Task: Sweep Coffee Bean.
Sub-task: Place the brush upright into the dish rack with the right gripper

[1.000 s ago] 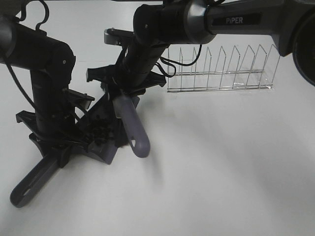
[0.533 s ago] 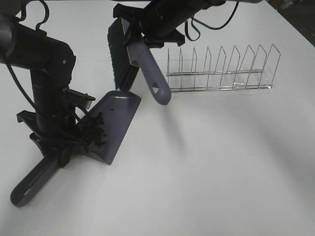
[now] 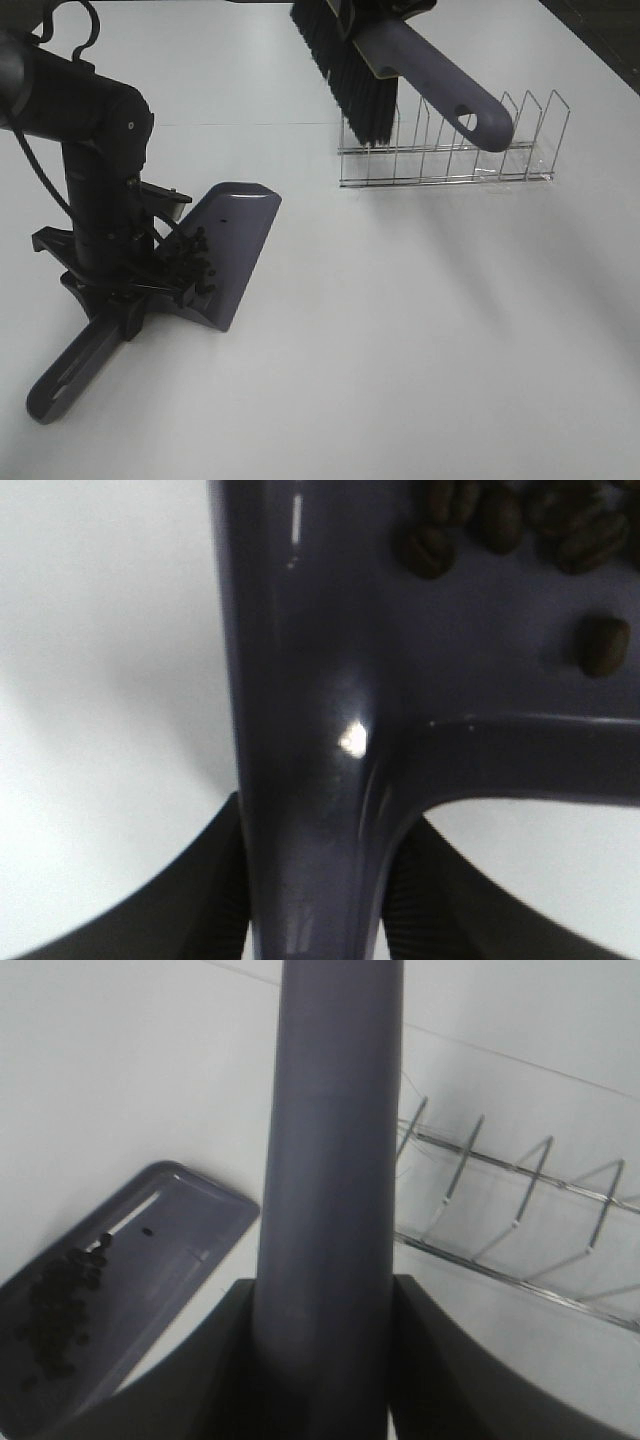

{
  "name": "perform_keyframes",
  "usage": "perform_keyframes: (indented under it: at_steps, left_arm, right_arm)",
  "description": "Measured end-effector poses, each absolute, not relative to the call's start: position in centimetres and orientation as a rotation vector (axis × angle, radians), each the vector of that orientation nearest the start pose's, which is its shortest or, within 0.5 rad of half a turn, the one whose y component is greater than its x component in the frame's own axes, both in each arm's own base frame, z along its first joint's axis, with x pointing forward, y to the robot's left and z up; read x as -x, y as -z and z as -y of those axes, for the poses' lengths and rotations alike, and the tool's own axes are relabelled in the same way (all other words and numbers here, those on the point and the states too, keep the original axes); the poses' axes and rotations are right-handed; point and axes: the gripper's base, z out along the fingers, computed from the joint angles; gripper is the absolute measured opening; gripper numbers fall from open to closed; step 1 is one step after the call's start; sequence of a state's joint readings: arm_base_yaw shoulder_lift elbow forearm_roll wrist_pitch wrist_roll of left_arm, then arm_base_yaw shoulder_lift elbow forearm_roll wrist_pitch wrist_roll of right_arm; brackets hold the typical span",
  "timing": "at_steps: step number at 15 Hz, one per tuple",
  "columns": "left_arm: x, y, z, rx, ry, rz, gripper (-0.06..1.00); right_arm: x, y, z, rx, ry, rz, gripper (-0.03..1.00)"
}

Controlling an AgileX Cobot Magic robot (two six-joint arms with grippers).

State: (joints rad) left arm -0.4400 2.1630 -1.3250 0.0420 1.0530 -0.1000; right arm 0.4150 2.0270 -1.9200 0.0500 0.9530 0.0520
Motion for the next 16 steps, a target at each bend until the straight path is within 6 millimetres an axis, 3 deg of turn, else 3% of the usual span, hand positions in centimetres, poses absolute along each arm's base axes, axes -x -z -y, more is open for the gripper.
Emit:
perform_keyframes:
  at_steps: [6,9,11,12,16]
  left_arm:
    - [-33.3,-9.5,15.4,-0.505,-0.158,-3.308,0.34]
    - [-33.5,-11.0,15.5,-0.436,-0.113,-3.242,0.34]
    - [-33.8,-12.9,14.9,-0.33,-0.067,-3.207,0.34]
    - [-34.3,-13.8,13.5,-0.209,-0.026,-3.204,0.34]
    - [-35.0,-13.8,11.7,-0.098,0.013,-3.214,0.34]
  right_arm:
    - [-39.6,-30.7,-16.9,0.469,-0.068,-2.678,0.31]
    - [-36.8,-31.1,-15.0,0.486,0.022,-2.698,0.31]
    - [-34.7,-30.2,-12.9,0.434,0.051,-2.744,0.31]
    - [-33.1,-28.8,-9.7,0.323,0.074,-2.799,0.31]
    - [-31.7,-25.9,-5.5,0.173,0.126,-2.908,0.31]
